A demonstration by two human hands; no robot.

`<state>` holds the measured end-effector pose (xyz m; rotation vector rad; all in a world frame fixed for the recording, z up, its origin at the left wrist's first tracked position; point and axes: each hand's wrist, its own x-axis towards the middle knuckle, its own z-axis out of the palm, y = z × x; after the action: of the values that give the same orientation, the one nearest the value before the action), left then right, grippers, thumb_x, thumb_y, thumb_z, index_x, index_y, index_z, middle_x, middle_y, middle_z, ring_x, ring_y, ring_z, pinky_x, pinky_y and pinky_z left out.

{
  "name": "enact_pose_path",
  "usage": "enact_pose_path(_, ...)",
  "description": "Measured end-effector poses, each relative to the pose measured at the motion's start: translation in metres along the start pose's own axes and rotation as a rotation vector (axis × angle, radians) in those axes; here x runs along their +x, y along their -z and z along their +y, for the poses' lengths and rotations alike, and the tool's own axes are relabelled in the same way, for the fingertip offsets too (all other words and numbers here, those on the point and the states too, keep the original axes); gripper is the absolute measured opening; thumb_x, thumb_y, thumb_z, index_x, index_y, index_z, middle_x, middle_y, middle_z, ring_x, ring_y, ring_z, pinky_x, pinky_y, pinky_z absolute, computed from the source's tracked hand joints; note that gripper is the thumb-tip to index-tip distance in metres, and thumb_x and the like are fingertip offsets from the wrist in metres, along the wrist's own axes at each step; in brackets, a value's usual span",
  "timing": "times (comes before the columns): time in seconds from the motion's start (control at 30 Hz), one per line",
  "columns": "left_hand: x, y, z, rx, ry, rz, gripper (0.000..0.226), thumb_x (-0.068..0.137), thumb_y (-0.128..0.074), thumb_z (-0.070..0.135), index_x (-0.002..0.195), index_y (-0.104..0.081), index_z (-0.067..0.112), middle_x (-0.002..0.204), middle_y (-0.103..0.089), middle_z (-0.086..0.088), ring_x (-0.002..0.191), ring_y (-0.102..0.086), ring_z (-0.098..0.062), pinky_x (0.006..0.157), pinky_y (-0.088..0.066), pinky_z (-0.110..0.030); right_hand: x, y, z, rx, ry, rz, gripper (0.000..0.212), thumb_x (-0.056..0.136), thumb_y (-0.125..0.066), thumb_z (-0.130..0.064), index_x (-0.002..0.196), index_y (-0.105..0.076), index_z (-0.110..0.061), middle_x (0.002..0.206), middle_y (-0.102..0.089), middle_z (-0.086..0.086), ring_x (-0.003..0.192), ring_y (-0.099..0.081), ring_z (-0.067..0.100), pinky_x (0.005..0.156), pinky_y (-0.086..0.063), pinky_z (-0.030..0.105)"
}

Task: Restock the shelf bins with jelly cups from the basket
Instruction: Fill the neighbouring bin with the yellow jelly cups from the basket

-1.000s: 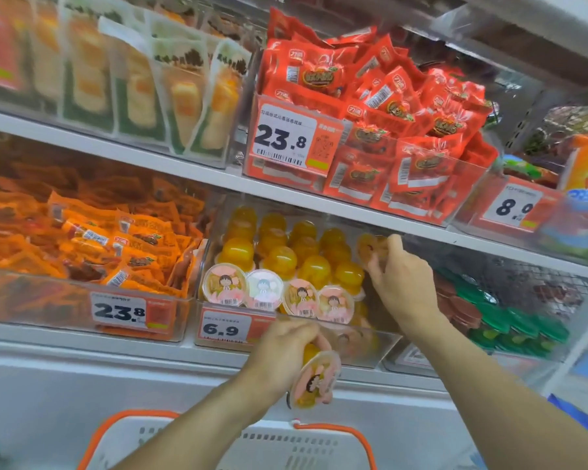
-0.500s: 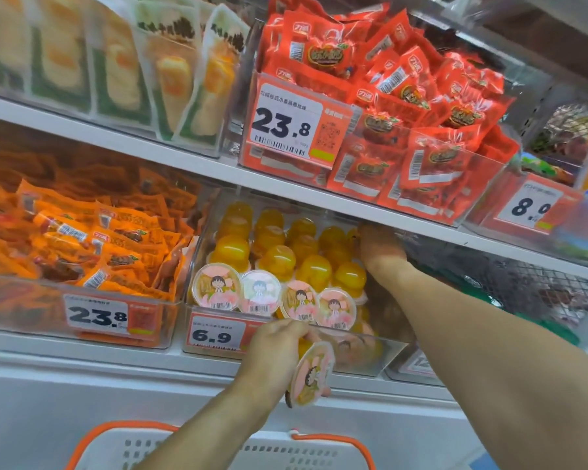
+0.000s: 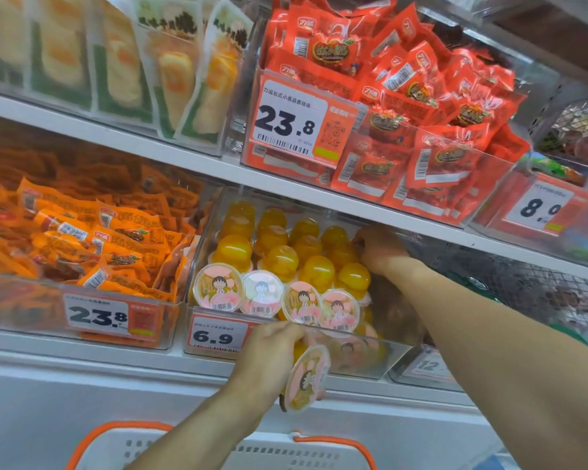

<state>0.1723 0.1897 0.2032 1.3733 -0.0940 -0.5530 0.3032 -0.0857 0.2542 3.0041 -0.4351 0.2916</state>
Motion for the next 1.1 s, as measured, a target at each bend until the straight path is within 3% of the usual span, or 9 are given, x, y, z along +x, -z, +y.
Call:
enact_pose_path(0.1,0.002,0.0,-0.002,0.025,-0.011,0.007,0.028,0.092,-0.055,0.017,0.069,-0.068,0.008,0.07,-0.069,-0.012,0.063,-0.069,-0.024,0.057,-0.06,-0.043,-0.006,0.003,-0.004,-0.032,-0.014,-0.048,0.019,0.096,-0.055,-0.018,0.102,-0.072,-0.013,0.106,-0.07,0.009,0.09,-0.065,0.025,0.086,-0.055,0.036)
enact_pose_path(0.2,0.001,0.002,-0.004,-0.046,0.011,-0.017,0.027,0.092,-0.053,0.02,0.074,-0.068,0.008,0.073,-0.071,-0.013,0.059,-0.068,-0.022,0.051,-0.054,-0.029,-0.028,0.014,-0.008,-0.038,-0.011,0.011,0.019,0.093,-0.057,-0.016,0.107,-0.07,-0.014,0.111,-0.069,0.01,0.094,-0.064,0.026,0.086,-0.054,0.033)
enact_pose_path(0.3,-0.001,-0.001,-0.004,-0.168,0.045,-0.083,0.032,0.093,-0.049,0.023,0.089,-0.072,0.001,0.08,-0.073,-0.019,0.065,-0.07,-0.035,0.05,-0.045,-0.031,-0.077,0.025,-0.017,0.21,0.021,0.228,0.032,0.089,-0.054,0.0,0.117,-0.069,-0.007,0.114,-0.07,0.012,0.098,-0.066,0.029,0.087,-0.052,0.033)
enact_pose_path(0.47,-0.004,-0.01,-0.003,-0.338,0.014,-0.142,0.033,0.097,-0.052,0.025,0.109,-0.069,-0.001,0.09,-0.068,-0.027,0.065,-0.062,-0.028,0.044,-0.043,-0.03,-0.194,0.038,-0.048,0.642,0.197,0.414,0.011,0.092,-0.065,-0.011,0.096,-0.07,-0.02,0.084,-0.068,-0.015,0.077,-0.063,0.002,0.066,-0.045,0.008)
enact_pose_path(0.53,-0.005,-0.015,-0.002,-0.379,-0.022,-0.171,0.036,0.098,-0.053,0.028,0.112,-0.067,-0.003,0.089,-0.064,-0.026,0.063,-0.06,-0.025,0.044,-0.039,-0.029,-0.225,0.03,-0.055,0.802,0.199,0.338,0.004,0.091,-0.068,-0.022,0.095,-0.07,-0.022,0.083,-0.069,-0.011,0.074,-0.064,0.01,0.065,-0.048,0.014)
enact_pose_path(0.63,-0.007,-0.02,-0.005,-0.366,-0.054,-0.203,0.045,0.099,-0.051,0.036,0.112,-0.065,-0.005,0.096,-0.065,-0.03,0.071,-0.06,-0.026,0.044,-0.035,-0.028,-0.242,0.018,-0.059,1.054,0.082,0.087,0.028,0.085,-0.069,-0.05,0.102,-0.069,-0.028,0.08,-0.066,-0.004,0.064,-0.061,0.016,0.057,-0.052,0.029)
enact_pose_path(0.77,-0.004,-0.021,-0.01,-0.317,-0.036,-0.246,0.06,0.096,-0.045,0.054,0.119,-0.065,0.002,0.111,-0.065,-0.034,0.079,-0.054,-0.031,0.058,-0.035,-0.033,-0.241,0.017,-0.056,1.486,-0.12,-0.185,0.046,0.077,-0.074,-0.025,0.104,-0.056,0.008,0.072,-0.062,0.021,0.053,-0.055,0.022,0.048,-0.049,0.03)
enact_pose_path(0.87,-0.003,-0.019,-0.008,-0.348,-0.022,-0.365,0.065,0.099,-0.036,0.056,0.11,-0.068,0.0,0.096,-0.065,-0.025,0.069,-0.049,-0.028,0.052,-0.034,-0.031,-0.245,0.016,-0.054,1.652,-0.223,-0.222,0.035,0.079,-0.071,-0.02,0.095,-0.055,0.007,0.065,-0.059,0.022,0.05,-0.055,0.024,0.046,-0.049,0.032)
enact_pose_path(1.1,0.001,-0.014,-0.016,-0.09,-0.103,-0.236,0.021,0.096,-0.059,0.024,0.104,-0.066,0.005,0.082,-0.066,-0.01,0.058,-0.057,-0.019,0.044,-0.033,-0.025,-0.248,0.017,-0.04,1.512,-0.156,-0.322,0.037,0.082,-0.073,-0.032,0.074,-0.065,0.003,0.077,-0.067,0.021,0.062,-0.064,0.028,0.055,-0.052,0.036)
